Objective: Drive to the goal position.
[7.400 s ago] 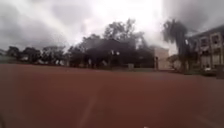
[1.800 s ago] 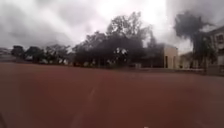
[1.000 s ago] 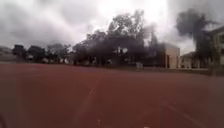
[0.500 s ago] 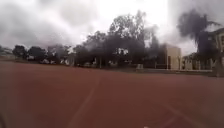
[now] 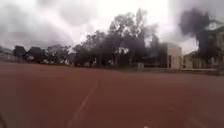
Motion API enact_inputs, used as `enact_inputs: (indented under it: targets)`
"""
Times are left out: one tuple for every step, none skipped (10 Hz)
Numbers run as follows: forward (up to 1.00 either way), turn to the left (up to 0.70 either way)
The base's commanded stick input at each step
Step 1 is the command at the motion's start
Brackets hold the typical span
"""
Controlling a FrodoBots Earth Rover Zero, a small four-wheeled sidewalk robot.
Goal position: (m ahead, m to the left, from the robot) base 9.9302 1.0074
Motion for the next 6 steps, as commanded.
enact_inputs:
  targets:
    - [0.67,0.00]
    - [0.67,0.00]
    - [0.67,0.00]
    - [0.67,0.00]
    - [0.67,0.00]
    - [0.67,0.34]
